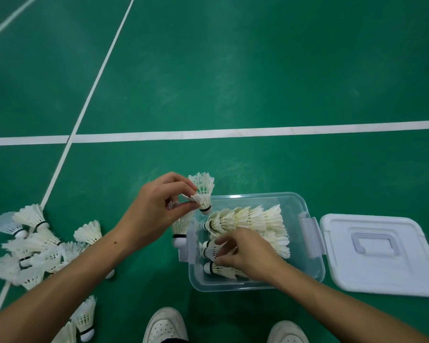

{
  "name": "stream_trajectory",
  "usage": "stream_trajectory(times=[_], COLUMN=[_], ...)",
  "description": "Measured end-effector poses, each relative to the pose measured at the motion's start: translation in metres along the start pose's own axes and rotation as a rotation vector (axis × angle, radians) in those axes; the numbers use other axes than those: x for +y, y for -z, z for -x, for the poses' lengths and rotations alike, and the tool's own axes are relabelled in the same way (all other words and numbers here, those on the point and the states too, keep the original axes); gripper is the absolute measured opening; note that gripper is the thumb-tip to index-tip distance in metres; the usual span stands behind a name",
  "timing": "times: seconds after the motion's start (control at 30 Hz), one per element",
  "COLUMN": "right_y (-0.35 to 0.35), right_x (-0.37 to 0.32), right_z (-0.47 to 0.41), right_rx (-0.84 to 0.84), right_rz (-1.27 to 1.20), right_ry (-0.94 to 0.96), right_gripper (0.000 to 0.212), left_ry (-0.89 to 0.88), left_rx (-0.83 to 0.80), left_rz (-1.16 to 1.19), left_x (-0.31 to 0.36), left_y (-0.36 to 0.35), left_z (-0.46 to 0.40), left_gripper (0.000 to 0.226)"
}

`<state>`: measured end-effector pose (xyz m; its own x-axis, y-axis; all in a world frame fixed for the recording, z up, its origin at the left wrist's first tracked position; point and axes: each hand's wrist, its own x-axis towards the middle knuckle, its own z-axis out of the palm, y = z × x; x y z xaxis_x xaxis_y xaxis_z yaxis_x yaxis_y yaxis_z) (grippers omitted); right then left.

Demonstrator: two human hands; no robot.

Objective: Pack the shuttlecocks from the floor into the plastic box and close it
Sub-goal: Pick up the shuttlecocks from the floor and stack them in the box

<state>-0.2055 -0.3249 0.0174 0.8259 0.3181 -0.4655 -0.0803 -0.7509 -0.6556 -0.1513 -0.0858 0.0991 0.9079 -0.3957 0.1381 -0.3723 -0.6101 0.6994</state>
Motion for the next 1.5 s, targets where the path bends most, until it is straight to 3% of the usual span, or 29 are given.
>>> stream_trajectory(times=[0.17,0.27,0.37,0.47,0.6,0.77,1.0,1.17,1.33,1.5], right_y=[0.033,0.058,0.073,0.068,0.053,0.030,0.004,-0.004,0.003,0.025], right_x=[0.002,-0.003,-0.011,-0.016,-0.007,0.011,0.012,0.012,0.013,0.021], right_z=[0.024,0.038,0.044,0.040,0.039,0.052,0.039,0.022,0.014,0.028], right_rx=[0.079,0.215,0.343,0.353,0.438,0.550,0.363,0.274,0.107,0.020], right_rz=[-0.296,-0.410,-0.327,-0.069,-0.024,0.039,0.151,0.282,0.150,-0.179], right_ry=[0.019,0.066,0.188,0.336,0.396,0.321,0.277,0.133,0.047,0.049], right_gripper=[0.038,0.039,0.059,0.051,0.025,0.020,0.015,0.022,0.034,0.040], left_ry=[-0.073,-0.148,-0.195,-0.234,-0.227,-0.167,-0.139,-0.119,-0.099,-0.101], left_rx=[-0.129,-0.231,-0.357,-0.422,-0.379,-0.178,-0.128,-0.130,-0.162,-0.226], left_rz=[-0.031,-0.075,-0.094,-0.068,-0.033,-0.038,-0.059,-0.030,0.023,0.073], left_x=[0.000,0.008,0.016,0.026,0.030,0.018,0.009,0.008,0.010,0.015], left_y=[0.003,0.002,-0.005,-0.014,-0.016,-0.007,-0.004,-0.005,-0.011,-0.021], left_z=[0.001,-0.004,-0.012,-0.019,-0.020,-0.011,-0.002,-0.001,0.000,-0.003], left_gripper=[0.020,0.015,0.011,0.008,0.008,0.020,0.018,0.019,0.023,0.023])
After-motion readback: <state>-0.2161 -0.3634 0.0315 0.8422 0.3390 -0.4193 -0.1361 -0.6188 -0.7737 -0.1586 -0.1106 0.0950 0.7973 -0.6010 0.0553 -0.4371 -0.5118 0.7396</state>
